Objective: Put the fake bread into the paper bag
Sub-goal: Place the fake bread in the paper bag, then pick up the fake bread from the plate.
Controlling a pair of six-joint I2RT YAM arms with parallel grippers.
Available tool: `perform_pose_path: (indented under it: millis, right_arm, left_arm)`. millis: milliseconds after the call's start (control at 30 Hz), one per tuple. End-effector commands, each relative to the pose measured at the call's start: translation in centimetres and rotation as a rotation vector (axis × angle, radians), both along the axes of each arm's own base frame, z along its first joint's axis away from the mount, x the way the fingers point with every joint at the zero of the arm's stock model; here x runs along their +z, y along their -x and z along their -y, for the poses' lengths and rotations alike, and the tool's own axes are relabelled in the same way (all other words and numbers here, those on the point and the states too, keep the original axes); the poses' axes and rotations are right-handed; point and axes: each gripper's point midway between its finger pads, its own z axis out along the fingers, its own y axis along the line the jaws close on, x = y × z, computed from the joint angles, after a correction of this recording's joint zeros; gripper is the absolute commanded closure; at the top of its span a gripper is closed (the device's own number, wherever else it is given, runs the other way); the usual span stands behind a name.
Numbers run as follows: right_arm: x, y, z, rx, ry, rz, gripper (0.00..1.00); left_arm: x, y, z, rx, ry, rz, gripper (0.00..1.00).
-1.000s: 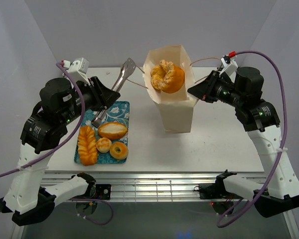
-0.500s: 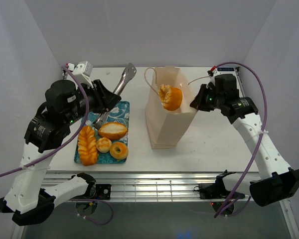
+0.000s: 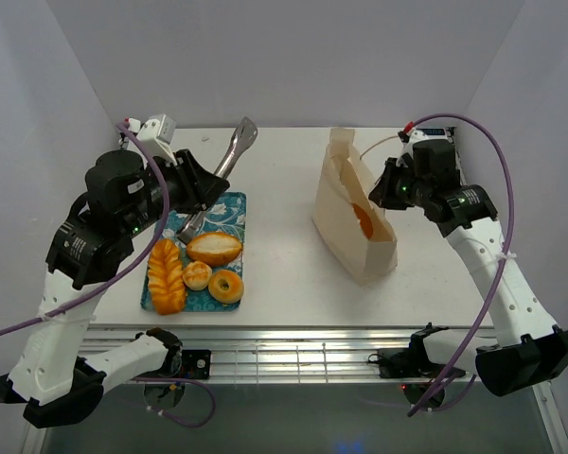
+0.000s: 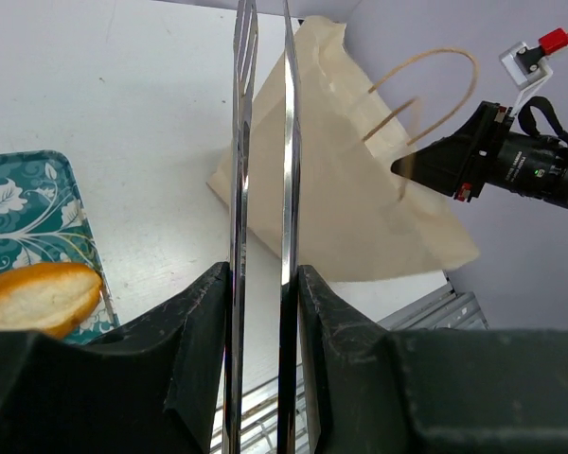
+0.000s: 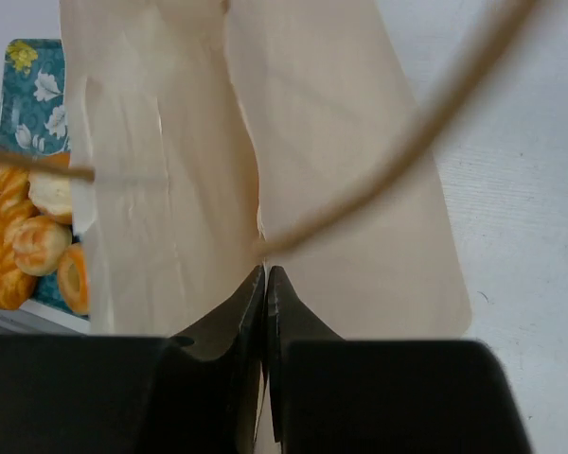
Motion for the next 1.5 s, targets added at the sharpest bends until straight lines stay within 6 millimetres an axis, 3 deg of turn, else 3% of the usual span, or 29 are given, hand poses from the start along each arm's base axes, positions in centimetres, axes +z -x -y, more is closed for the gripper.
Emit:
perform_pose_path:
  millis: [0, 100, 133, 233, 367, 667, 900, 1000, 1100, 1200, 1367, 1467]
  right_arm:
    - [0.4, 0.1, -0.6, 0.036, -0.033, 0.051, 0.92]
    - [2.1, -0.2, -0.2, 0.027, -0.014, 0.081, 0.92]
    - [2.1, -0.2, -0.2, 0.032, -0.010, 0.076, 0.92]
    - [2.0, -0.1, -1.1, 0.057, -0.052, 0.067, 0.92]
    - [1.2, 0.5, -2.0, 0.100, -0.091, 0.044, 0.92]
    - [1.0, 1.1, -2.4, 0.126, -0.114, 0.048, 0.92]
    - [0.9, 1.5, -2.9, 0.157, -0.133, 0.041, 0.92]
    - [1.0, 1.7, -3.1, 0.167, -0.143, 0.043, 0.92]
    - [1.1, 1.8, -3.2, 0.174, -0.145, 0.044, 0.92]
    - [1.5, 2.0, -3.4, 0.186, -0.149, 0.047, 0.92]
    - [1.4, 2.2, -3.8, 0.202, -0.152, 0.045, 0.92]
    - [1.2, 2.2, -4.1, 0.212, -0.161, 0.041, 0.92]
  left_arm:
    - [-0.2, 0.3, -0.5, 0.018, 0.004, 0.009, 0.57]
    - [-2.7, 0.8, -1.0, 0.039, -0.005, -0.043, 0.57]
    - [-4.5, 0.8, -1.1, 0.049, -0.020, -0.084, 0.57]
    - [-7.6, 1.5, -1.6, 0.079, -0.022, -0.170, 0.58]
    - [-10.2, 2.4, -3.0, 0.159, -0.032, -0.261, 0.58]
    - [-12.5, 2.8, -4.8, 0.257, -0.114, -0.375, 0.60]
    - [-14.3, 1.0, -5.5, 0.325, -0.246, -0.459, 0.59]
    - [-14.3, 0.0, -5.8, 0.330, -0.250, -0.469, 0.59]
    - [-15.7, -0.6, -6.4, 0.336, -0.235, -0.526, 0.59]
    - [-17.2, 0.1, -6.8, 0.337, -0.245, -0.594, 0.61]
    - [-17.3, 1.7, -8.6, 0.431, -0.295, -0.678, 0.62]
    - [-17.5, 2.6, -7.9, 0.422, -0.251, -0.732, 0.59]
